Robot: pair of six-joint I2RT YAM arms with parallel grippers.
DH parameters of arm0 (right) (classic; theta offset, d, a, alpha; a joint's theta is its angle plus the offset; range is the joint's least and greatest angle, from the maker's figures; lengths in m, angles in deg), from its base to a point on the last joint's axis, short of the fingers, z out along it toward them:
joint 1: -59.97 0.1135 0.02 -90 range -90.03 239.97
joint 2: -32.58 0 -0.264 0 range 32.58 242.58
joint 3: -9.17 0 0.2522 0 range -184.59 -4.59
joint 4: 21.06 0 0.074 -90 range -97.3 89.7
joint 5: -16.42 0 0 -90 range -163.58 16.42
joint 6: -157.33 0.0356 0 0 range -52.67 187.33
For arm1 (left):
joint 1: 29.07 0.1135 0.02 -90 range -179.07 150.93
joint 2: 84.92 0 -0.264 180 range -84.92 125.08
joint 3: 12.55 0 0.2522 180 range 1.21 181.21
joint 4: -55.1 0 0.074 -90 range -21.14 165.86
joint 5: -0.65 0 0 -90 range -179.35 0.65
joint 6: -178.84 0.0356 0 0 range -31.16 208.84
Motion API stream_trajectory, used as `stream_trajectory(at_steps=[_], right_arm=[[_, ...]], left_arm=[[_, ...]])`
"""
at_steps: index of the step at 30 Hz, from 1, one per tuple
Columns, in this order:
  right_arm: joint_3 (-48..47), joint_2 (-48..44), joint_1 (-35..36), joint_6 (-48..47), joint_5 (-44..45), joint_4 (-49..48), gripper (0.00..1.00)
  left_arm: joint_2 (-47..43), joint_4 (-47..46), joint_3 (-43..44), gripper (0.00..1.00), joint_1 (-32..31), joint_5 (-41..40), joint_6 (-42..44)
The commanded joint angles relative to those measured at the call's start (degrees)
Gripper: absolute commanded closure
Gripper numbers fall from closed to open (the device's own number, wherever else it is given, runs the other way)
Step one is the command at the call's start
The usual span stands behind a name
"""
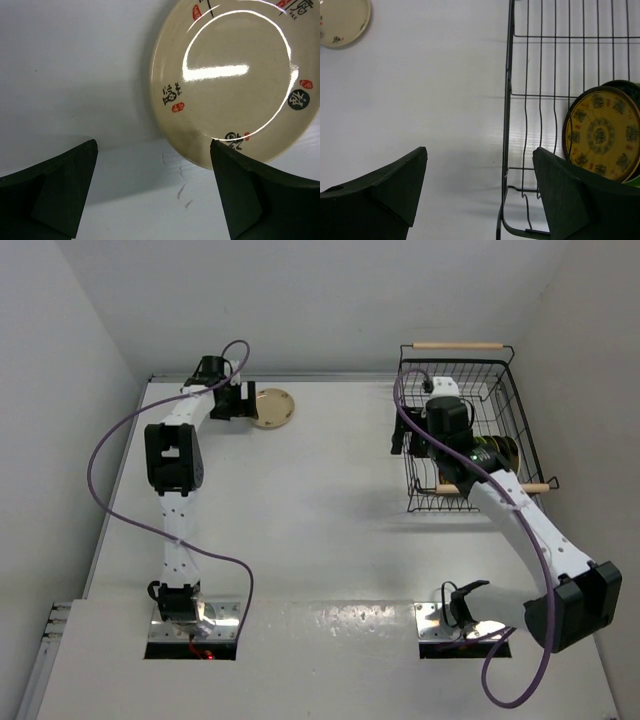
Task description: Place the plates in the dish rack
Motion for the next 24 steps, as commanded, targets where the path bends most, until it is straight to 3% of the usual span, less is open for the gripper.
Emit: stream_trajectory(at_steps=[1,7,9,17,18,21,24], right_arm=[[-2.38,2.24,2.03,0.81,0.49,0.1,0.15],[-3.7,4.26,3.44,-0.06,1.28,-0.26,0.15],[-4.4,4.53,3.79,-0.5,1.72,-0.26,0.15],[-5.28,4.53,4.14,-2.35,3.3,-0.08,0.15],[-5.63,4.45,4.06,-2.87,3.56,0.27,0.15],[-5.46,3.66,4.05,-2.79,4.18,0.62,0.15],[-4.5,3.13,4.06,-3.23,3.23,0.62,0.15]], left_arm=[[1.57,-2.16,1.93,0.0,-0.34,1.79,-2.2],[2.72,-2.69,2.46,0.0,-0.87,3.02,-2.2],[2.72,-2.69,1.77,0.05,-0.87,3.02,-2.2],[6.14,-3.74,3.69,0.57,-2.63,6.36,-2.81],[6.14,-3.74,3.69,0.72,-2.63,6.36,-3.34],[6.76,-3.74,3.69,1.0,-2.63,6.36,-4.14],[4.13,-3.74,2.65,1.0,-2.63,10.48,-2.13]])
